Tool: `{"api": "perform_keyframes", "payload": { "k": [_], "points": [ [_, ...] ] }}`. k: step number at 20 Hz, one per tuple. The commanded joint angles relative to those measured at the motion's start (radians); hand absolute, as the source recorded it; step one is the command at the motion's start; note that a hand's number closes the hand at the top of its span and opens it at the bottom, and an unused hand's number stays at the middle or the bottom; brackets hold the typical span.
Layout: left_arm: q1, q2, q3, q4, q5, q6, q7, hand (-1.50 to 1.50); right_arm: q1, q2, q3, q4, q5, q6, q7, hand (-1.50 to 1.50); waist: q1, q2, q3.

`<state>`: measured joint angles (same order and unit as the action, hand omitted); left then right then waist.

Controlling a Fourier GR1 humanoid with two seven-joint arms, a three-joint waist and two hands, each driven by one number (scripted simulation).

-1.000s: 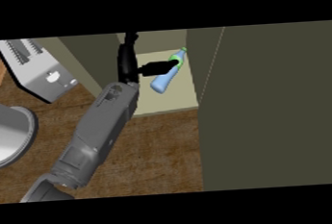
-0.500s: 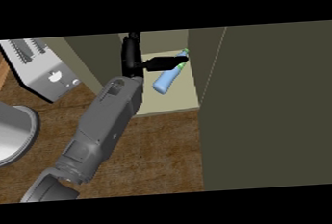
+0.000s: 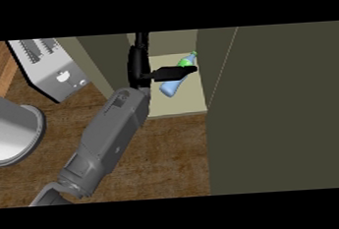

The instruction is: Pick up the bottled water, place it into the cabinet and close the cabinet

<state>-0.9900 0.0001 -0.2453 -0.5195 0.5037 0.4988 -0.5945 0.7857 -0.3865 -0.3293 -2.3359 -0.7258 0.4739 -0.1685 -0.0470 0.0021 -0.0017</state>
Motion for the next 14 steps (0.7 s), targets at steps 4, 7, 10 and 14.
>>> {"api": "perform_keyframes", "payload": {
  "k": [4, 7, 10, 14],
  "points": [
    [0.197, 0.0, -0.196, -0.266, 0.089, 0.056, 0.039, -1.5, 0.089, 0.044, -0.023, -0.172, -0.04, -0.022, 0.049, -1.5, 0.021, -0.013, 0.0],
    [0.285, 0.0, -0.274, -0.387, 0.115, 0.062, 0.057, -1.5, 0.077, 0.041, -0.009, -0.172, -0.04, -0.026, 0.059, -1.5, 0.032, -0.013, 0.0],
    [0.36, 0.0, -0.298, -0.518, 0.089, 0.104, 0.092, -1.5, 0.078, 0.024, -0.047, -0.193, -0.06, -0.059, 0.079, -1.5, 0.051, -0.014, 0.0],
    [0.536, 0.002, -0.358, -0.684, 0.063, 0.112, 0.051, -1.5, 0.035, 0.027, -0.026, -0.147, -0.043, -0.058, 0.087, -1.5, 0.059, -0.011, 0.001]
  ]
}}
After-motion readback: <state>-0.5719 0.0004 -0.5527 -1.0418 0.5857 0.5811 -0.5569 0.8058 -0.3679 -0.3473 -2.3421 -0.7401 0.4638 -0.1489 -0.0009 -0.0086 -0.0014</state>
